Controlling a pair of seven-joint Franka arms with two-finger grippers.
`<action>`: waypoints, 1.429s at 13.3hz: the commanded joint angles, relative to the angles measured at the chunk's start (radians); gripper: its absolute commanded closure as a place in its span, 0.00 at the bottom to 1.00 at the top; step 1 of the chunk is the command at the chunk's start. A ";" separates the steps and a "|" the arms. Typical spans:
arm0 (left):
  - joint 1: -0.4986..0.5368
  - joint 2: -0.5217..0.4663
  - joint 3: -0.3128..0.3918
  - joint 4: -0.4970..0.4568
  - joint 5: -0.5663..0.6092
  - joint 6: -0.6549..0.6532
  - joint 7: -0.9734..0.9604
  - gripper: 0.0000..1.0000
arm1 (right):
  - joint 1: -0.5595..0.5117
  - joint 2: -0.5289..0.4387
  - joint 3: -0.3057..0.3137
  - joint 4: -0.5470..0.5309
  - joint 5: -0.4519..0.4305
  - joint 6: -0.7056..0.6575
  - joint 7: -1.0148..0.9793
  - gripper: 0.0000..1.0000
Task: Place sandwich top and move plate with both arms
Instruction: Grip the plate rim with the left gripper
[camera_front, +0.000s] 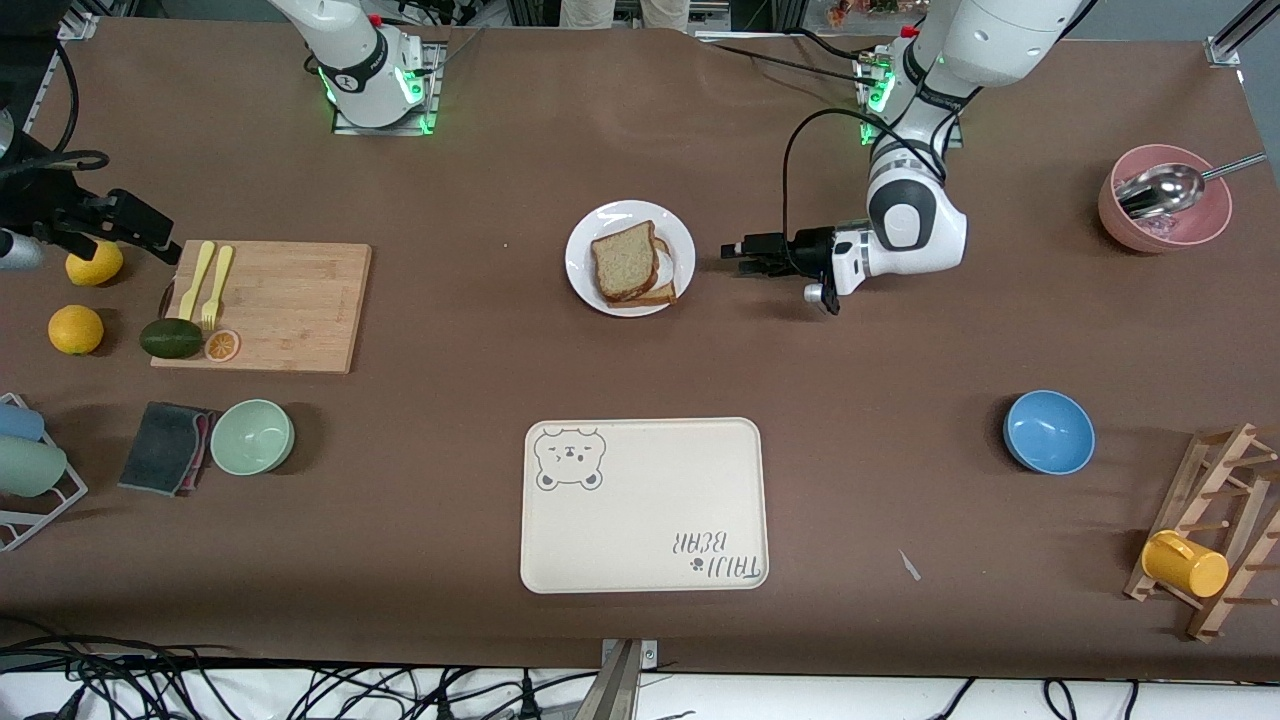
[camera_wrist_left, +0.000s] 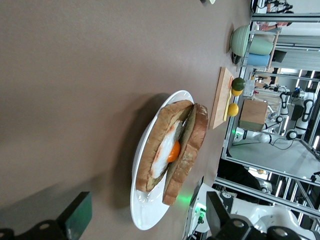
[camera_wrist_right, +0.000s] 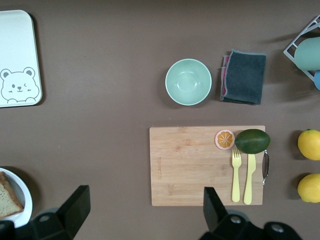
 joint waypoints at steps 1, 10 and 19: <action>-0.038 -0.003 -0.036 -0.016 -0.128 0.059 0.069 0.00 | -0.005 -0.006 0.005 0.001 0.014 -0.007 0.006 0.00; -0.140 0.053 -0.062 -0.010 -0.347 0.106 0.191 0.09 | -0.005 -0.006 0.005 0.001 0.015 -0.007 0.006 0.00; -0.189 0.096 -0.065 0.039 -0.410 0.164 0.192 0.22 | -0.005 -0.006 0.005 0.001 0.015 -0.007 0.006 0.00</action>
